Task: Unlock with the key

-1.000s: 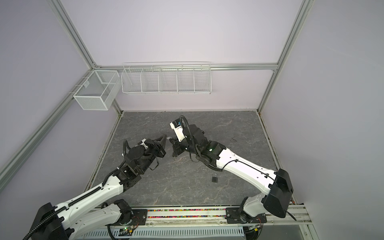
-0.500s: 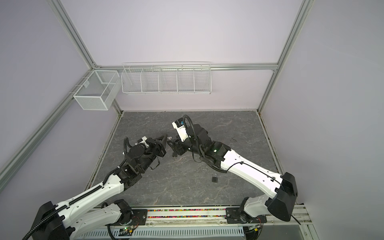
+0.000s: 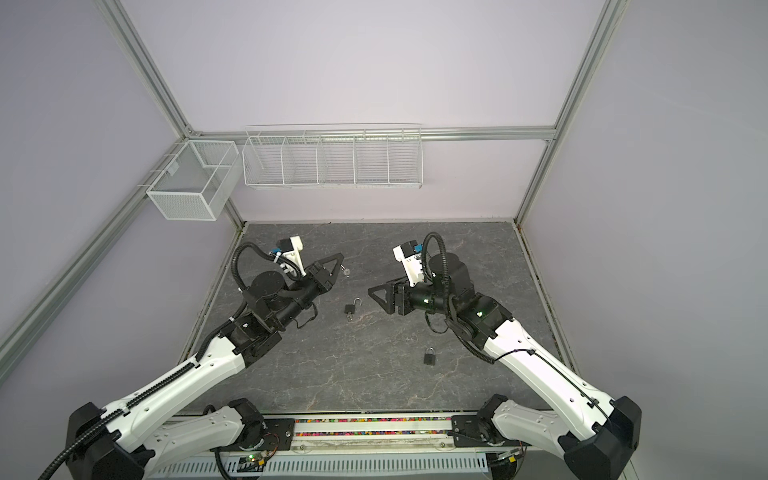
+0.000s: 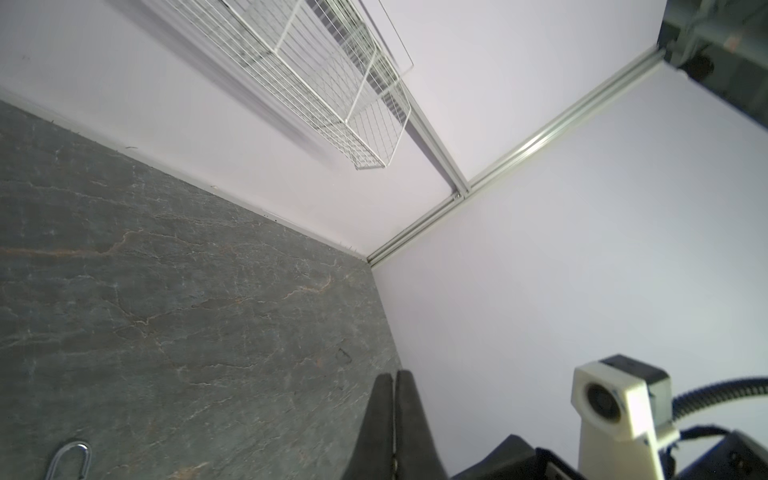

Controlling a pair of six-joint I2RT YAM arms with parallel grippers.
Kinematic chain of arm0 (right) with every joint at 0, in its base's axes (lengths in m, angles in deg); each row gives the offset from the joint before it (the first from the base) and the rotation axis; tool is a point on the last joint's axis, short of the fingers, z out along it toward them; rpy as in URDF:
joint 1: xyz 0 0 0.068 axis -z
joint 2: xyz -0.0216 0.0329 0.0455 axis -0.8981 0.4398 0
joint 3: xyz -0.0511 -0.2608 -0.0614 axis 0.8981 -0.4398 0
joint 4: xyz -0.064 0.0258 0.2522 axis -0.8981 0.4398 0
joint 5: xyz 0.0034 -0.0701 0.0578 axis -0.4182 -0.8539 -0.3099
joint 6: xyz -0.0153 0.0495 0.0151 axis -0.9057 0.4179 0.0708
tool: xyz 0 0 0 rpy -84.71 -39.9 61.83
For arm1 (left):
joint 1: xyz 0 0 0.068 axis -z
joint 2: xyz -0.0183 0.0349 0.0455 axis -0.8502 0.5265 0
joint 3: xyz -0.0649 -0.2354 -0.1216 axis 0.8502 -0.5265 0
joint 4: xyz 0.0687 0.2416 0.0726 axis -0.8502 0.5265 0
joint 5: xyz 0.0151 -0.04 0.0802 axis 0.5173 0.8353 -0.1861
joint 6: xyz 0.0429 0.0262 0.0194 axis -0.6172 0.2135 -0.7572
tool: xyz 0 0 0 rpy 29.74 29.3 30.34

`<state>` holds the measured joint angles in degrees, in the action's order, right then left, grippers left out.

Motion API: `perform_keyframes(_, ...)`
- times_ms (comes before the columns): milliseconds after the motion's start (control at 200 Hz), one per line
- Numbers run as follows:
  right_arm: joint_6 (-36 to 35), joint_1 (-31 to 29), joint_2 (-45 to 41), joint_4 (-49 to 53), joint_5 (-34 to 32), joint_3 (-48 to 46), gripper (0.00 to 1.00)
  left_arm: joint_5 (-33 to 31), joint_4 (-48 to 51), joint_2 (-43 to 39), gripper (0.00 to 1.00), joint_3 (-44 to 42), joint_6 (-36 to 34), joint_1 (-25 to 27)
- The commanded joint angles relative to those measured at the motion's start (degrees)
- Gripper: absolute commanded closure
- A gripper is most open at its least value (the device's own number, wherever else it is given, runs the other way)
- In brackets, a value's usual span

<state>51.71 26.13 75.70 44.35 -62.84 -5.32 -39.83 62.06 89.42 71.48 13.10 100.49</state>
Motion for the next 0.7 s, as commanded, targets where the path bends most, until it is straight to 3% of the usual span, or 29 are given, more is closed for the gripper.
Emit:
perform_keyframes(0,7.22,2.69,-1.06,-7.6,9.18,-2.74,0.28,8.23,-3.62,2.8,1.0,1.58,-13.27,1.11)
perform_keyframes(335,9.18,5.45,3.23,-19.34,13.24,-3.11,0.36,14.8,-16.58,8.35,1.0,2.66,-9.14,1.61)
perform_keyframes(695,13.9,7.68,7.59,-30.65,19.19,-4.4,0.52,17.15,-19.21,10.12,1.0,4.77,-7.69,1.77)
